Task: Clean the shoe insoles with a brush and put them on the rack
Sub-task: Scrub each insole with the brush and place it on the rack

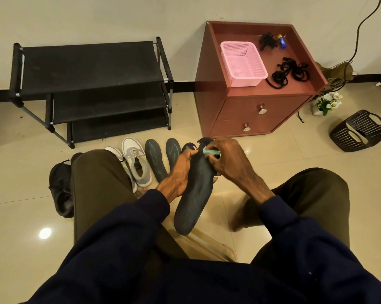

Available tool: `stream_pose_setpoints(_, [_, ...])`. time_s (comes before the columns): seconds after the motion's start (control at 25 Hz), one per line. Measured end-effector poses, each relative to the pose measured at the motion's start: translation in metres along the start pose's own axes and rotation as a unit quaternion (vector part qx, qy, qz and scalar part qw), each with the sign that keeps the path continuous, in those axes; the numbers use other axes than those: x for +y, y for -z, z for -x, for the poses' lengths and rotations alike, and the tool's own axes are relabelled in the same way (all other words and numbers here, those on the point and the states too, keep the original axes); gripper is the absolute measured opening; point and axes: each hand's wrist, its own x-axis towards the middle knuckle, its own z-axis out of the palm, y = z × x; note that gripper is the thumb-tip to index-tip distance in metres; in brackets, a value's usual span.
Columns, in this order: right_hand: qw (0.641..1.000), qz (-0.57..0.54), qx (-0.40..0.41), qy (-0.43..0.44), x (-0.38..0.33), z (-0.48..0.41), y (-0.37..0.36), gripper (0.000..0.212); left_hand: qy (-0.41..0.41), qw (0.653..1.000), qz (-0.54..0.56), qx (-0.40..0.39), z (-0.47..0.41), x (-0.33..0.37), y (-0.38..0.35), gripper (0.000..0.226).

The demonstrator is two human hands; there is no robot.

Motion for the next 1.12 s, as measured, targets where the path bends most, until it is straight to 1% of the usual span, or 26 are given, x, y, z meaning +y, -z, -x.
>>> stream_pose_setpoints(0.08, [0.997,0.018,0.059,-0.042,0.003,-0.009,0.006,0.014,0.019,1.000,0.010,-0.020,-0.002,0.000,0.001,0.054])
stream_pose_setpoints(0.12, [0.997,0.016,0.060,-0.040,0.001,-0.010,0.006,0.014,0.022,0.999,0.009,-0.023,-0.002,-0.001,0.001,0.055])
stream_pose_setpoints(0.24, [0.999,-0.014,-0.014,0.026,-0.007,-0.008,0.002,0.015,-0.011,1.000,0.005,-0.003,-0.003,-0.001,0.004,0.047])
stream_pose_setpoints(0.28, [0.999,-0.017,-0.017,0.029,-0.007,-0.008,0.001,0.016,-0.010,1.000,0.006,-0.007,-0.004,-0.001,0.005,0.047])
stream_pose_setpoints(0.4, [0.997,-0.006,0.064,-0.031,0.003,-0.017,0.002,0.014,0.027,0.999,0.019,-0.042,-0.006,-0.001,0.005,0.055])
stream_pose_setpoints(0.44, [0.996,-0.006,0.077,-0.044,0.003,-0.018,0.002,0.014,0.035,0.998,0.021,-0.051,-0.006,-0.002,0.004,0.055])
stream_pose_setpoints(0.48, [0.997,-0.006,0.072,-0.037,0.000,-0.019,0.001,0.013,0.037,0.997,0.024,-0.057,-0.005,-0.002,0.003,0.054])
stream_pose_setpoints(0.6, [0.999,-0.001,0.004,0.038,-0.011,-0.021,0.002,0.013,0.024,0.997,0.019,-0.067,-0.003,-0.002,0.003,0.049])
stream_pose_setpoints(0.64, [0.999,0.008,-0.006,0.049,-0.009,-0.024,0.004,0.013,0.027,0.997,0.017,-0.066,-0.004,-0.002,0.003,0.050])
stream_pose_setpoints(0.72, [0.998,0.042,-0.005,0.040,0.001,-0.031,0.006,0.013,0.044,0.997,0.013,-0.063,-0.006,-0.002,0.004,0.054])
stream_pose_setpoints(0.8, [0.997,0.077,-0.010,0.014,0.009,-0.035,0.010,0.015,0.050,0.997,0.004,-0.064,-0.006,-0.003,0.003,0.055])
stream_pose_setpoints(0.88, [0.997,0.070,-0.021,0.010,0.006,-0.035,0.015,0.016,0.049,0.997,0.001,-0.066,-0.003,-0.001,0.002,0.056])
stream_pose_setpoints(0.96, [0.998,0.044,-0.040,0.031,-0.004,-0.036,0.018,0.016,0.046,0.997,0.007,-0.063,-0.004,0.000,0.002,0.058])
stream_pose_setpoints(1.04, [0.996,0.052,-0.053,0.049,-0.006,-0.038,0.018,0.016,0.051,0.997,0.003,-0.059,-0.006,-0.001,0.003,0.060])
stream_pose_setpoints(1.12, [0.996,0.065,-0.055,0.023,0.003,-0.037,0.018,0.017,0.050,0.997,0.009,-0.058,-0.006,-0.001,0.003,0.060])
